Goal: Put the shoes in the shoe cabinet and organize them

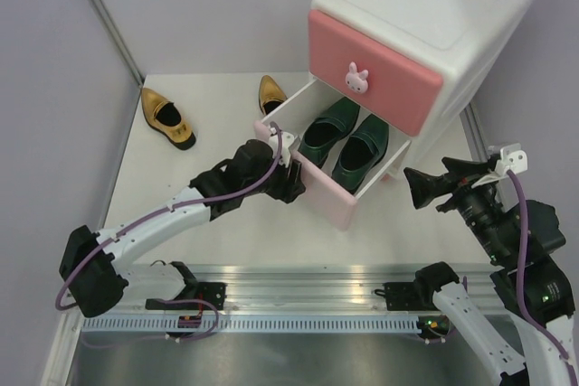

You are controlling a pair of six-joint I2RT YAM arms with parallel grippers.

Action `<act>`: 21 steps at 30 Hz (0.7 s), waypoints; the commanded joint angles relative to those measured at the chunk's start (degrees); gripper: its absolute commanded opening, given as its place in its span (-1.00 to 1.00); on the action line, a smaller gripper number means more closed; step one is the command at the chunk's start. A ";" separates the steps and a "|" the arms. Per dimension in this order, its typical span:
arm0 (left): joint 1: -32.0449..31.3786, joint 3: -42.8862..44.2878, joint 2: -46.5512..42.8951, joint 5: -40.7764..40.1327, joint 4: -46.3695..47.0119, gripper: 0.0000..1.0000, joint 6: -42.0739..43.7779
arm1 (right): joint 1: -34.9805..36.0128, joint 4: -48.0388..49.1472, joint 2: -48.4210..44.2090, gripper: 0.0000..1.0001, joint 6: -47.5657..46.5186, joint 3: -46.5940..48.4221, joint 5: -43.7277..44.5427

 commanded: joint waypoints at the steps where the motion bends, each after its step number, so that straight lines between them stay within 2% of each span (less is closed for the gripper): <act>1: -0.04 6.11 1.43 -0.87 9.76 -0.95 1.89 | 0.03 0.85 -0.96 0.96 0.32 0.82 1.30; 7: -0.04 10.41 8.09 -1.40 13.71 -0.95 1.27 | 0.03 0.32 -1.66 0.96 0.49 0.73 1.47; 17: -0.04 25.25 24.09 -1.75 20.04 -0.90 0.83 | 0.03 0.58 -1.92 0.96 1.37 0.56 1.47; 21: -0.04 29.49 29.54 -1.93 22.67 -0.82 0.92 | 0.11 0.23 -2.36 0.96 1.90 0.56 1.47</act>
